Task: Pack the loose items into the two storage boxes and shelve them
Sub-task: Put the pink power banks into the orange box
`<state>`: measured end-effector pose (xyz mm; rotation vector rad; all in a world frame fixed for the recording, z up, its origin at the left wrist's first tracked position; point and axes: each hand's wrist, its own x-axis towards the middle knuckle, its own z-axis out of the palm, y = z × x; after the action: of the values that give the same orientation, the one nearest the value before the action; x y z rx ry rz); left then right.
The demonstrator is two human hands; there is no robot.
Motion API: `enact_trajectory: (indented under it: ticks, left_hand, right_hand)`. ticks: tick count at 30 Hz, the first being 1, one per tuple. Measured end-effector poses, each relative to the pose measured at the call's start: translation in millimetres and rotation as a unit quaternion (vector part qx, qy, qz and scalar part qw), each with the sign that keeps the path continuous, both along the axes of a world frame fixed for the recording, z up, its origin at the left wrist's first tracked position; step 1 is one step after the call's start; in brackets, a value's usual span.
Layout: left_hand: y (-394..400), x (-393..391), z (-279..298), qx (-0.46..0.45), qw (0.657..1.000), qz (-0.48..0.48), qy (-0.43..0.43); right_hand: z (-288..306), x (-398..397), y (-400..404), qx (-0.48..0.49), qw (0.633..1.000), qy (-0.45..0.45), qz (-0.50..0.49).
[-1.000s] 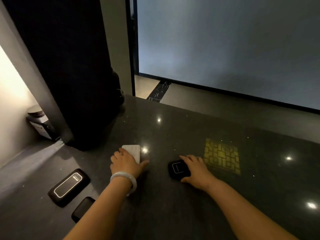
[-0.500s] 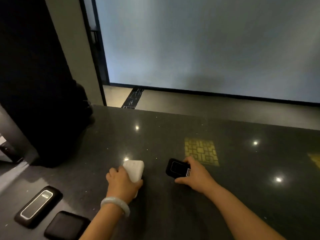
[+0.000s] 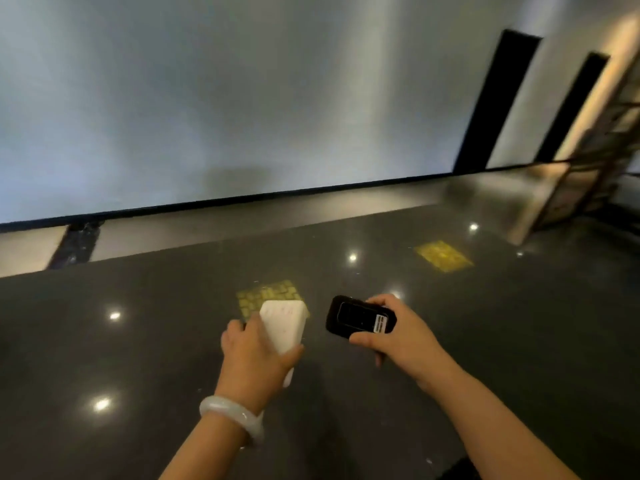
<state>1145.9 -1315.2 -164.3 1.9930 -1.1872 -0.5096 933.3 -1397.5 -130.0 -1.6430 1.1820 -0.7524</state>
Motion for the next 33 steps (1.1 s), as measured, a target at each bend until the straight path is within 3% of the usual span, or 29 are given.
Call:
enact_trajectory:
  ticks: [7,13,17,26,33]
  left_hand:
    - [-25.6,-165.3,9.2,-0.013,0.987,-0.162,0.001]
    - [-31.9,-287.6,11.3,0.008,0.957,-0.291,-0.013]
    - [-21.9,-358.1,12.8,-0.01,0.938,-0.346,-0.017]
    - [-7.1,-436.5,6.6,-0.003,0.92,-0.39,-0.039]
    - [-4.4,-444.4,-10.0,0.014,0.926,-0.374,-0.06]
  right_hand:
    - [12.5,-190.6,30.4,0.029,0.982,-0.102,-0.156]
    - [-0.6,-321.1,82.1,0.022,0.949,-0.089,-0.301]
    - [-11.4,-387.5,105.9,-0.004,0.921,-0.02,-0.388]
    - [-43.2,-466.9,99.5,-0.004,0.879,0.114,-0.463]
    - [-53.1,-476.6,77.9,-0.067,0.875,0.098,-0.47]
